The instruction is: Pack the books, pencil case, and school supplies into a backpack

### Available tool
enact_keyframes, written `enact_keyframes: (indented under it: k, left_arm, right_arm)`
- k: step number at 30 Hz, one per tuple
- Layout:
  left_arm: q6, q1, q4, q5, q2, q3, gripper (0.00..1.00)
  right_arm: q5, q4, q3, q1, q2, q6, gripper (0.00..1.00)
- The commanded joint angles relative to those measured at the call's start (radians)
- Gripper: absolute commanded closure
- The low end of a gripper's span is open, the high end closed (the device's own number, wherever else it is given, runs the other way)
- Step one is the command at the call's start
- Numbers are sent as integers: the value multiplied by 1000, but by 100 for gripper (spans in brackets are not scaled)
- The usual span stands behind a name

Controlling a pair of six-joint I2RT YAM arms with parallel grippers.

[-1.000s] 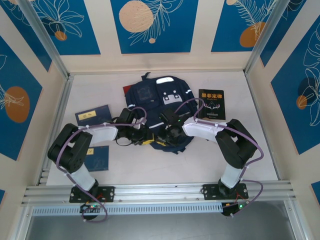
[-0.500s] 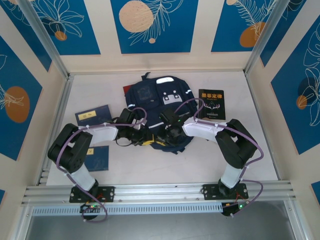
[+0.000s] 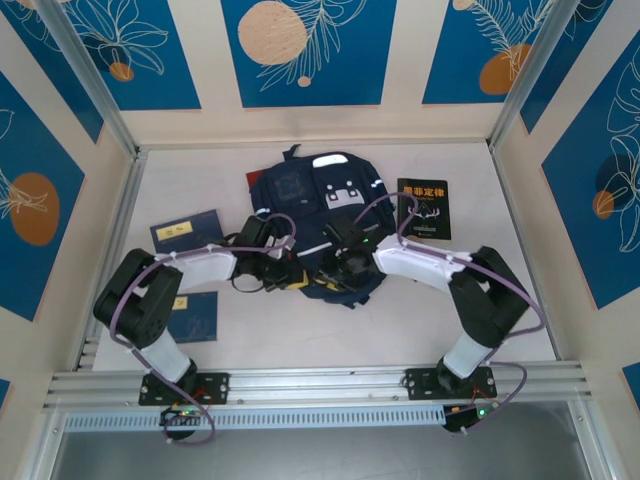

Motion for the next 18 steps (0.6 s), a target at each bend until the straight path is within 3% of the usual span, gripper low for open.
enact_keyframes:
  k: [1, 3, 11, 14, 18]
  left_arm:
    - [120, -5, -100, -68, -65, 39, 100]
    - [145, -8, -103, -65, -78, 45, 100]
    - [204, -33, -97, -81, -130, 68, 100]
    - [213, -37, -91, -99, -142, 68, 100]
    - [213, -40, -89, -124, -145, 66, 100]
  right_arm:
    - [91, -126, -8, -4, -118, 5, 57]
    - [104, -138, -34, -17, -159, 43, 50]
    - [115, -167, -155, -50, -278, 238, 42]
    - [106, -157, -185, -62, -283, 271, 42]
    - [65, -129, -201, -76, -240, 282, 49]
